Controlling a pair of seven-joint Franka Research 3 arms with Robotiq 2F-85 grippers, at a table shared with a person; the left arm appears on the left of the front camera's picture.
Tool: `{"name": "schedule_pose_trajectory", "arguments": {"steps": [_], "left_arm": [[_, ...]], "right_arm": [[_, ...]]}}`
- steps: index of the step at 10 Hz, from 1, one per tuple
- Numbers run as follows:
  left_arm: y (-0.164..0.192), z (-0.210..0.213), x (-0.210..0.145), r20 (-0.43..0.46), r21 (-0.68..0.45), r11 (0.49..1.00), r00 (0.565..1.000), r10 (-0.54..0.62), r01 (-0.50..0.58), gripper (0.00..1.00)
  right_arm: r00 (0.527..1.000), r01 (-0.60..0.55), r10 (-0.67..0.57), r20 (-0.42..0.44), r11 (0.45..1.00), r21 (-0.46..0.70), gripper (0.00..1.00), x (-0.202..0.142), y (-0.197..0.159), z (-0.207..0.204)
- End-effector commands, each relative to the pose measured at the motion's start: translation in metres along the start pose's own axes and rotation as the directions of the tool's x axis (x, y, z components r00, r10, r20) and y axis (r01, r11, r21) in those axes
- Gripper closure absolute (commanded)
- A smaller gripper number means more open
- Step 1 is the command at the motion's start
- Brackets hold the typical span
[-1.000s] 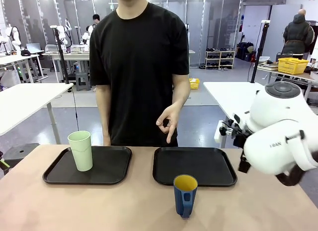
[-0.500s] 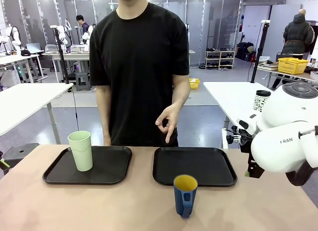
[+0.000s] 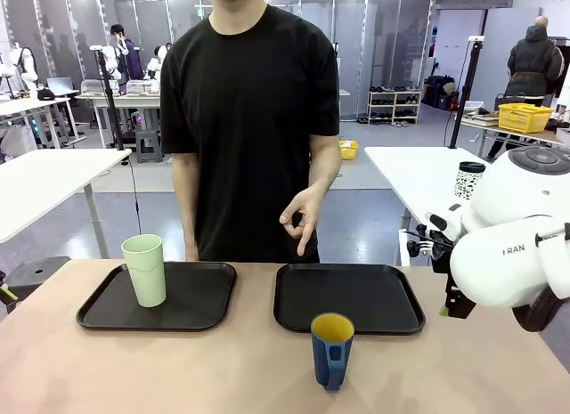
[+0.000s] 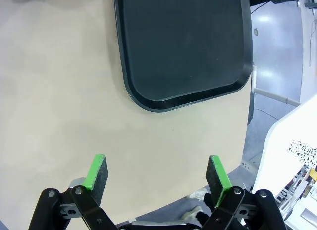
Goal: Sort and store the cups by type.
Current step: Pick up the Handle plastic cup and place it into the empty Flat Tray.
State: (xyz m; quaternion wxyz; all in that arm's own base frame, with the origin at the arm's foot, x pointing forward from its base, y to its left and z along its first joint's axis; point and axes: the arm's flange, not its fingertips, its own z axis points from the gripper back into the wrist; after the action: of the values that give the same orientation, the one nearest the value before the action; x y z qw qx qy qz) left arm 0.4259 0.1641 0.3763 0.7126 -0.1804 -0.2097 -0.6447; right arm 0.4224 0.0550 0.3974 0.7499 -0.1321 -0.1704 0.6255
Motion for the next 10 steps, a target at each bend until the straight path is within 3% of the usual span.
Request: {"name": "schedule_pose_trajectory", "arguments": {"steps": [1, 6, 10], "left_arm": [[0.004, 0.002, -0.002, 0.028, 0.011, 1.0, 0.999, -0.019, 0.018, 0.0], [0.004, 0.002, -0.002, 0.028, 0.011, 1.0, 0.999, -0.019, 0.018, 0.0], [0.004, 0.002, -0.002, 0.028, 0.011, 1.0, 0.999, -0.019, 0.018, 0.0]], "right_arm": [[0.993, -0.11, 0.104, 0.053, 0.986, 0.126, 0.0, 0.006, 0.012, -0.013], [0.96, -0.229, 0.172, 0.223, 0.938, 0.261, 0.0, 0.014, 0.075, -0.026], [0.895, -0.159, 0.018, 0.445, 0.946, 0.282, 0.0, -0.001, 0.096, -0.072]]}}
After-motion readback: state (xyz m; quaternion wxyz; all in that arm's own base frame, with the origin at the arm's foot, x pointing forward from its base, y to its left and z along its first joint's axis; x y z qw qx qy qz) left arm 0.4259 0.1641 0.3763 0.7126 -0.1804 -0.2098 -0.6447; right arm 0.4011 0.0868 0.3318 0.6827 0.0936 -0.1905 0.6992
